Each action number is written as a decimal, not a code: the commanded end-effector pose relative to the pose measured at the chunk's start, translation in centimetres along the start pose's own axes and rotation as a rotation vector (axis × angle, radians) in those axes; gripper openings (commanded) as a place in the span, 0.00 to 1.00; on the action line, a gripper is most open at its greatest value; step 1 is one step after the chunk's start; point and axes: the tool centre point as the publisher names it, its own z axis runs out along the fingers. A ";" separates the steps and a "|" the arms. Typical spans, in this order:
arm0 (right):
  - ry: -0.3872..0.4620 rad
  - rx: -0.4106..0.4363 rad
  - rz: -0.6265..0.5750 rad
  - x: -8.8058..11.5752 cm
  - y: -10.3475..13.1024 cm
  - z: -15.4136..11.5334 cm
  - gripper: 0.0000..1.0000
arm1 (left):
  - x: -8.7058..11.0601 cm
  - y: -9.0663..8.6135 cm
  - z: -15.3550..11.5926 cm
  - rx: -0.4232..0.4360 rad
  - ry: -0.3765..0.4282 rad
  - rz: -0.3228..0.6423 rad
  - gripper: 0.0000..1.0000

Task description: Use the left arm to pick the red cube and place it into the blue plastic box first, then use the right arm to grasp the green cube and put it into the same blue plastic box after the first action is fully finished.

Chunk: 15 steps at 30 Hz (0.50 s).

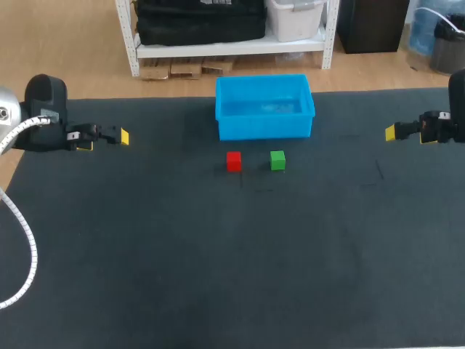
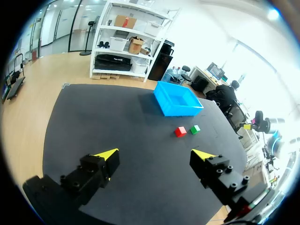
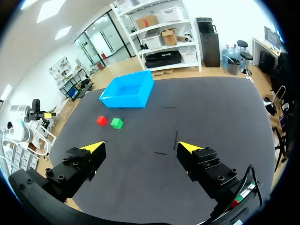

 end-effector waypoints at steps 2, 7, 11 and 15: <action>0.001 -0.002 -0.001 0.0 -0.1 0.0 1.00 | -1.2 -0.7 0.7 -0.040 0.062 0.013 1.00; 0.001 -0.002 -0.001 0.0 -0.1 0.0 1.00 | -2.8 -2.2 2.4 -0.115 0.095 -0.018 1.00; 0.001 -0.002 -0.001 0.0 -0.1 0.0 1.00 | -3.4 -4.1 4.7 -0.114 0.129 -0.035 1.00; 0.001 -0.002 -0.001 0.0 -0.1 0.0 1.00 | -3.6 -6.3 7.2 -0.140 0.180 -0.027 1.00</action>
